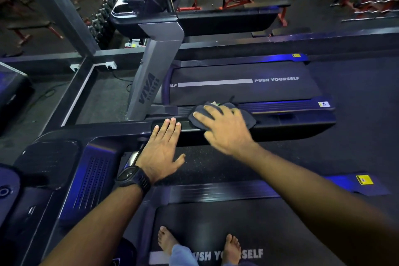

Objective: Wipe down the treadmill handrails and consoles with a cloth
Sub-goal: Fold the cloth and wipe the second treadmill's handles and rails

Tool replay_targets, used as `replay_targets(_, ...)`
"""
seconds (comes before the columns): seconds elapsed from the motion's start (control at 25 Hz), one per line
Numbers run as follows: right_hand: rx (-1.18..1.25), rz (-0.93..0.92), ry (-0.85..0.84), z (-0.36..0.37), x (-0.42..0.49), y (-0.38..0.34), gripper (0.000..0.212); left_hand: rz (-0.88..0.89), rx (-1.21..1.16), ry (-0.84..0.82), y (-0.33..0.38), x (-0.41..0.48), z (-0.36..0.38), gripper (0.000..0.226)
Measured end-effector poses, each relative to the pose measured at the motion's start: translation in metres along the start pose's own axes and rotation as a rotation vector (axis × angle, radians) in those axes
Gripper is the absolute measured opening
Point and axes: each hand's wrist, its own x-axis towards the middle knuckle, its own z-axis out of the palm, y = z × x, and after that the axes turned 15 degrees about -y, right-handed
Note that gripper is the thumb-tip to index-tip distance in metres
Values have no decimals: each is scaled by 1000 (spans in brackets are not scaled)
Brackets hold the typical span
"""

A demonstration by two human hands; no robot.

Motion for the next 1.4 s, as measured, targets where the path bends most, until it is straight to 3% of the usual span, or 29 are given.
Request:
replay_targets(0.12, 180, 356, -33, -14, 3, 24, 56, 0, -5, -7, 4, 2, 1, 91)
replay_targets(0.16, 137, 355, 2, -5, 3, 12, 56, -4, -6, -4, 5, 2, 1, 91)
replay_targets(0.24, 5, 141, 48, 10, -12, -15, 59, -8, -9, 2, 6, 2, 1, 92)
replay_targets(0.32, -5, 40, 17, 7, -6, 14, 59, -1, -12, 3, 8, 3, 0, 91)
replay_targets(0.44, 207, 385, -47, -14, 1, 30, 53, 3, -11, -9, 11, 4, 0, 91)
replay_targets(0.6, 3, 92, 55, 8, -18, 5, 58, 2, 5, 16, 15, 8, -1, 89)
replay_targets(0.64, 48, 93, 40, 3, -11, 27, 57, 10, 10, 14, 16, 9, -2, 89)
replay_targets(0.76, 172, 369, -8, -9, -3, 38, 52, 12, 18, -6, 19, 10, 1, 90)
replay_targets(0.84, 20, 218, 23, 6, -14, 9, 55, 6, 23, 12, 20, 10, 1, 90)
replay_targets(0.92, -47, 73, 46, 10, -20, 31, 56, 19, 25, 8, 23, 12, -1, 90)
replay_targets(1.04, 209, 401, -46, -13, -13, 59, 53, 26, 33, -6, 26, 16, -1, 90)
replay_targets(1.08, 188, 421, -20, -7, -10, 48, 53, 23, 39, -1, 28, 16, 0, 90)
replay_targets(1.16, 22, 227, 21, 6, -25, 13, 58, 28, 47, 5, 32, 18, -1, 91)
replay_targets(1.24, 8, 118, 5, 7, -28, 40, 63, 55, 60, 0, 36, 20, -4, 90)
replay_targets(1.36, 181, 445, -13, -8, -21, 66, 60, 61, 53, -16, 42, 20, -3, 90)
replay_targets(1.4, 115, 414, 38, 0, -20, 54, 59, 57, 52, -13, 43, 20, -2, 90)
